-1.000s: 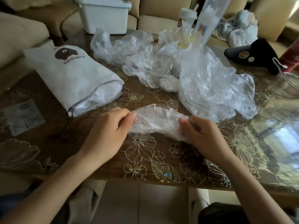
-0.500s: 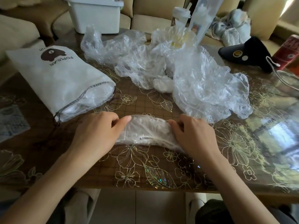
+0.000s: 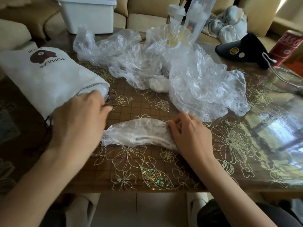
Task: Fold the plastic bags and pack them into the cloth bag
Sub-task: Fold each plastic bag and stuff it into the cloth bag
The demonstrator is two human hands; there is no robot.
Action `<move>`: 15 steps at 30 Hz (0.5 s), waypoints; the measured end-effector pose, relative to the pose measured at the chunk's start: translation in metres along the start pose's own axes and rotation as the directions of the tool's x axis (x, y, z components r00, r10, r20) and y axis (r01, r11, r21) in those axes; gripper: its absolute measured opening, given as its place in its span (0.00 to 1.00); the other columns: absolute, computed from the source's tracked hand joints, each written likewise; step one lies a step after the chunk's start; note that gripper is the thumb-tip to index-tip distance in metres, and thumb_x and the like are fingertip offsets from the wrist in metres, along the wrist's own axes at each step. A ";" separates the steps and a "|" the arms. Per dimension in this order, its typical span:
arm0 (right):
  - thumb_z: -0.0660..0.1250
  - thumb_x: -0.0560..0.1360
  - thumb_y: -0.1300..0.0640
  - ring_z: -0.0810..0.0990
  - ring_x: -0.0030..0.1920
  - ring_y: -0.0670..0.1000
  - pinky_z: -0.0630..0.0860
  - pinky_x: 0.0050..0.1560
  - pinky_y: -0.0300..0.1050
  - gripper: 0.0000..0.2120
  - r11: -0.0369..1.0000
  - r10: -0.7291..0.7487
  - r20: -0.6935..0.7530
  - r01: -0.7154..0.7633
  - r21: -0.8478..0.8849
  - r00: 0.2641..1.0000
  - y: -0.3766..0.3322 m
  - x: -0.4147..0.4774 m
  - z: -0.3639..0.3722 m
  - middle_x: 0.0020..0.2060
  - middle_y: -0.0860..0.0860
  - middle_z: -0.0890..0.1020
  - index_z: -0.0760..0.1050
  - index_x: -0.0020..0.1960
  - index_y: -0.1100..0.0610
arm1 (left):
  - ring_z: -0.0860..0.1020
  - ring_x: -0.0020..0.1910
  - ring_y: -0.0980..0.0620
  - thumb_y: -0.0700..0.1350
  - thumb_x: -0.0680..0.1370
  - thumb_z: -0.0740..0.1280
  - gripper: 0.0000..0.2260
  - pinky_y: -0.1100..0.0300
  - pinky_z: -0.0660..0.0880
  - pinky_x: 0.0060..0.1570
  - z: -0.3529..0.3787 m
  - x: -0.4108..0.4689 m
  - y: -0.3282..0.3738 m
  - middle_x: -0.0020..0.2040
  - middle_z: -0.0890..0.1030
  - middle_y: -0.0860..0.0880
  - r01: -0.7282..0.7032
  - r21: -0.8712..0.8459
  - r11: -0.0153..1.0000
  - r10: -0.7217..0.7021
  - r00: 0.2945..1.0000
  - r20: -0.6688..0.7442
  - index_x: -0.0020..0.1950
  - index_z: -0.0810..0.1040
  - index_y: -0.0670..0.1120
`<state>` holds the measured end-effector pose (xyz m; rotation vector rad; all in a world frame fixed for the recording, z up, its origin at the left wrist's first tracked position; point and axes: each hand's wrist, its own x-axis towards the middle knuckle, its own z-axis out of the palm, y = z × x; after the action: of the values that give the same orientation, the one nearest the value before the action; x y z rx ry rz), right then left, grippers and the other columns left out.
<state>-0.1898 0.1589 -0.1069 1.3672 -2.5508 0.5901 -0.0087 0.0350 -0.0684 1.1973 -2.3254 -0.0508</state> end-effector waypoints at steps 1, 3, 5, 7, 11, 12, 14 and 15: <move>0.60 0.79 0.48 0.77 0.40 0.53 0.64 0.34 0.43 0.12 1.000 -0.005 -0.007 0.005 0.001 1.000 0.000 0.000 0.000 0.45 0.51 0.79 0.73 0.48 0.56 | 0.77 0.36 0.46 0.48 0.80 0.62 0.10 0.57 0.72 0.30 0.001 -0.004 0.012 0.40 0.81 0.45 -0.115 -0.116 0.987 0.106 0.991 -0.080 0.46 0.78 0.43; 0.61 0.79 0.49 0.78 0.41 0.55 0.64 0.34 0.43 0.11 1.000 -0.007 -0.016 0.007 0.004 1.000 0.000 -0.001 0.001 0.45 0.52 0.79 0.73 0.48 0.57 | 0.80 0.43 0.48 0.48 0.80 0.55 0.16 0.54 0.78 0.41 0.010 -0.011 0.038 0.46 0.82 0.45 -0.316 -0.298 0.900 0.311 0.948 -0.066 0.52 0.79 0.42; 0.62 0.78 0.50 0.78 0.39 0.56 0.64 0.33 0.43 0.10 0.999 -0.029 -0.034 0.029 0.014 0.999 0.000 -0.002 0.002 0.43 0.53 0.79 0.73 0.46 0.58 | 0.71 0.66 0.54 0.55 0.80 0.46 0.24 0.60 0.65 0.67 0.022 -0.015 0.056 0.65 0.75 0.47 -0.329 -0.394 0.858 0.416 0.896 0.157 0.66 0.73 0.44; 0.63 0.78 0.51 0.78 0.38 0.56 0.64 0.32 0.43 0.10 0.999 -0.046 -0.054 0.047 0.018 0.997 0.001 -0.002 0.002 0.42 0.53 0.79 0.73 0.46 0.58 | 0.45 0.73 0.61 0.61 0.78 0.37 0.31 0.61 0.42 0.73 0.033 -0.015 0.056 0.77 0.51 0.53 -0.276 -0.329 0.903 0.402 0.813 0.421 0.77 0.53 0.49; 0.61 0.79 0.51 0.77 0.42 0.57 0.62 0.34 0.43 0.11 0.999 -0.039 -0.070 0.040 0.006 0.997 0.004 -0.002 0.003 0.45 0.54 0.78 0.74 0.48 0.59 | 0.30 0.72 0.59 0.68 0.71 0.29 0.35 0.54 0.30 0.71 0.047 -0.017 0.040 0.74 0.32 0.55 -0.309 -0.138 0.941 0.327 0.729 0.601 0.74 0.33 0.52; 0.62 0.79 0.51 0.77 0.42 0.57 0.63 0.34 0.43 0.11 0.999 -0.046 -0.088 0.046 -0.003 0.995 0.005 -0.001 0.004 0.44 0.55 0.78 0.75 0.48 0.59 | 0.29 0.72 0.58 0.69 0.69 0.26 0.36 0.54 0.29 0.71 0.048 -0.019 0.037 0.74 0.31 0.55 -0.320 -0.128 0.939 0.331 0.733 0.594 0.73 0.31 0.53; 0.65 0.76 0.55 0.78 0.40 0.59 0.65 0.33 0.42 0.08 0.998 -0.053 -0.121 0.050 -0.027 0.991 0.008 -0.001 0.007 0.41 0.57 0.79 0.76 0.46 0.61 | 0.28 0.71 0.58 0.69 0.64 0.24 0.38 0.55 0.29 0.70 0.047 -0.023 0.035 0.73 0.28 0.55 -0.328 -0.104 0.939 0.323 0.733 0.598 0.71 0.28 0.54; 0.68 0.75 0.57 0.78 0.38 0.59 0.65 0.33 0.42 0.07 0.998 -0.051 -0.143 0.046 -0.043 0.988 0.010 -0.001 0.007 0.39 0.57 0.79 0.76 0.45 0.61 | 0.28 0.71 0.57 0.68 0.64 0.24 0.38 0.55 0.29 0.70 0.047 -0.024 0.035 0.72 0.28 0.56 -0.329 -0.096 0.940 0.318 0.735 0.599 0.71 0.27 0.54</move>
<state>-0.1978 0.1614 -0.1162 1.3192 -2.3965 0.6033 -0.0456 0.0656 -0.1099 0.8299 -3.0798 -0.3432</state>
